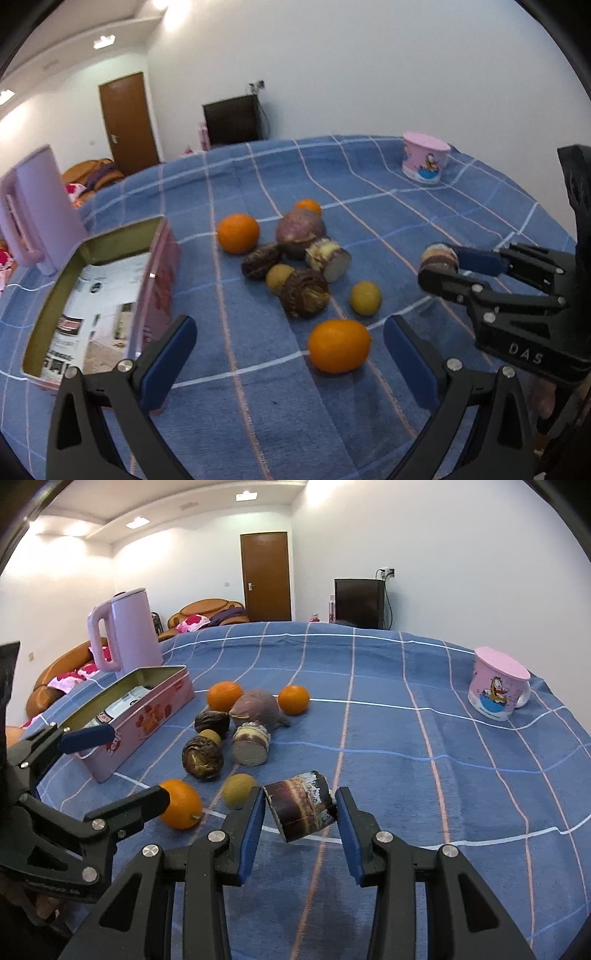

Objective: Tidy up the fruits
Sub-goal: 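Grasp an orange with the left gripper while the right gripper holds the cylinder, then carry the orange with the left gripper while the right carries the cylinder to the tin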

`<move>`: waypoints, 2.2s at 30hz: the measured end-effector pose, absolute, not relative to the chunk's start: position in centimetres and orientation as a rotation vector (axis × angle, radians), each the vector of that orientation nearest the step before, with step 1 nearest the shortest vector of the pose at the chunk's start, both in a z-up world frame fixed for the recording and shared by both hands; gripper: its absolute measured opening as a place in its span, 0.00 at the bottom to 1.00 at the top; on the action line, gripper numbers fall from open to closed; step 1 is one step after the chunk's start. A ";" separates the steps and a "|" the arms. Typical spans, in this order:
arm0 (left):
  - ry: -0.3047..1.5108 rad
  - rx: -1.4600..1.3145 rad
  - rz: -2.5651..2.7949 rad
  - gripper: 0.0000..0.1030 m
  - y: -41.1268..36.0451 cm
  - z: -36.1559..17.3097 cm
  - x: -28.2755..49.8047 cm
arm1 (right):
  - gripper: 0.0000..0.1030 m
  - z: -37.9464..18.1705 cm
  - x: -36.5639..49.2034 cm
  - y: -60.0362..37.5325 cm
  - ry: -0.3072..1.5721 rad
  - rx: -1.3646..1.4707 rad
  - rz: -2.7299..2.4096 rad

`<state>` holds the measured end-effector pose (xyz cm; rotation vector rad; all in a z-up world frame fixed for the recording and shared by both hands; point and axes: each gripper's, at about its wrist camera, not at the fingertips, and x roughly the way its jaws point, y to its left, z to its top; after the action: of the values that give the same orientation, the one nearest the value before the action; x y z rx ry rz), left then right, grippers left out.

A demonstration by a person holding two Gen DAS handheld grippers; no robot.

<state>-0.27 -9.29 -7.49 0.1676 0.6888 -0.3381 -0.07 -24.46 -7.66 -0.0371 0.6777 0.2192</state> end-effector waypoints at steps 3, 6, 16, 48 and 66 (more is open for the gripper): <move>0.717 0.172 -0.348 1.00 -9.5 -7.8 0.1 | 0.40 -7.7 -0.1 -24.6 0.674 -0.032 0.217; 0.757 0.165 -0.377 1.00 -9.6 -8.2 0.5 | 0.40 -7.6 -0.1 -24.5 0.669 -0.036 0.215; 0.836 0.168 -0.405 0.90 -10.1 -9.1 1.4 | 0.40 -7.5 -0.3 -24.0 0.660 -0.044 0.225; 0.739 0.118 -0.481 0.40 -9.1 -8.0 0.1 | 0.40 -6.6 -0.6 -22.8 0.607 -0.048 0.247; 0.616 0.052 -0.405 0.40 -6.9 -6.3 -0.2 | 0.40 -5.7 -0.4 -21.2 0.562 -0.052 0.277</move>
<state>-0.18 -6.94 -6.27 0.0523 0.6159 -0.4050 -0.43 -21.20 -5.69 -0.0520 0.5621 0.2768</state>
